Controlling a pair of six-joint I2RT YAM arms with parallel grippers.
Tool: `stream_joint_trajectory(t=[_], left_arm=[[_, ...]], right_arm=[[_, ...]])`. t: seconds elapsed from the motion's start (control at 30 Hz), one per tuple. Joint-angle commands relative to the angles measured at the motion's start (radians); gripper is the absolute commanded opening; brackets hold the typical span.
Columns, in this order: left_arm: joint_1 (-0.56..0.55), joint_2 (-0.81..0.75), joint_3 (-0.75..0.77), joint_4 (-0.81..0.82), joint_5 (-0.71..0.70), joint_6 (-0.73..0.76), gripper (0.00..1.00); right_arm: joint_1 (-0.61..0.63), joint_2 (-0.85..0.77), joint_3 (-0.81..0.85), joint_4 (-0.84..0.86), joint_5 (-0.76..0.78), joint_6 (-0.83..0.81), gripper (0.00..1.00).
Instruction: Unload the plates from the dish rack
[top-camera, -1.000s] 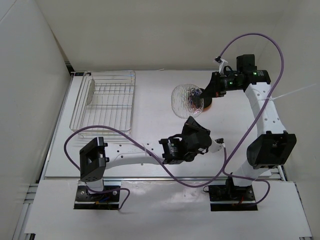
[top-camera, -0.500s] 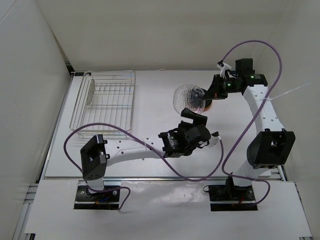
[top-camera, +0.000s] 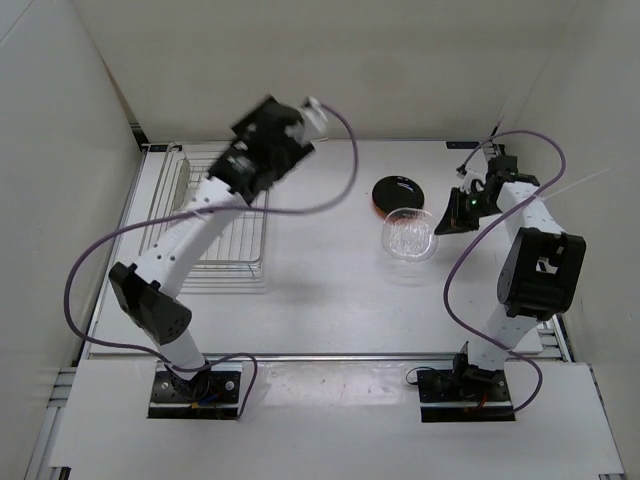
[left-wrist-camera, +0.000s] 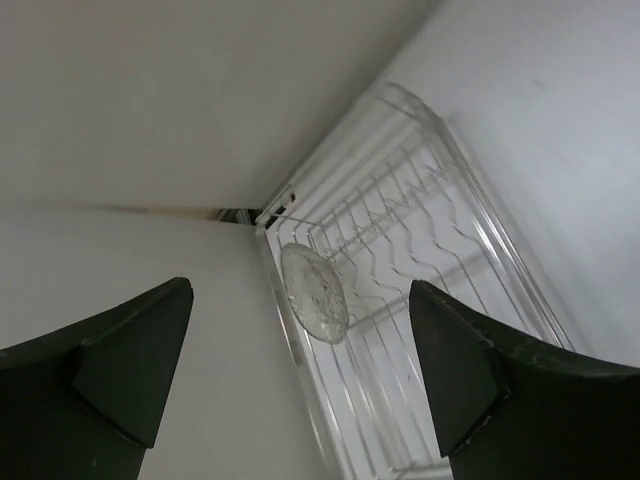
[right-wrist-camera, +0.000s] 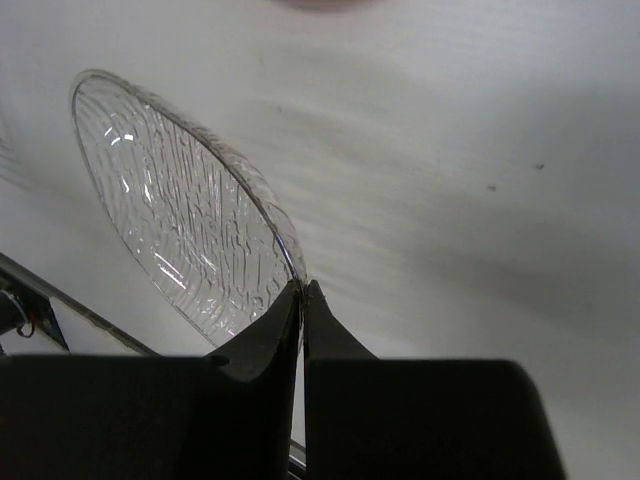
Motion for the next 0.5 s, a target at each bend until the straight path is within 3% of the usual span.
stream_joint_trajectory(t=[0.0,0.03,0.1,0.23,0.47], left_arm=[[0.152,0.042,0.270,-0.158,0.110,-0.248,1.00],[0.180,0.069,0.412,-0.265,0.168,-0.336,1.00],[0.238,0.088,0.468,-0.307,0.243,-0.395,1.00],[0.283,0.005,0.332,-0.258,0.340,-0.475,1.00],[0.354,-0.015,0.281,-0.281,0.395,-0.504,1.00]], right_arm=[[0.009,-0.086,-0.091,0.054,-0.001,-0.060,0.00],[0.009,-0.086,-0.111,0.054,-0.001,-0.060,0.00],[0.009,-0.086,-0.156,0.069,-0.001,-0.084,0.00],[0.018,-0.043,-0.165,0.059,-0.001,-0.124,0.00],[0.037,0.063,-0.101,0.049,0.031,-0.139,0.00]])
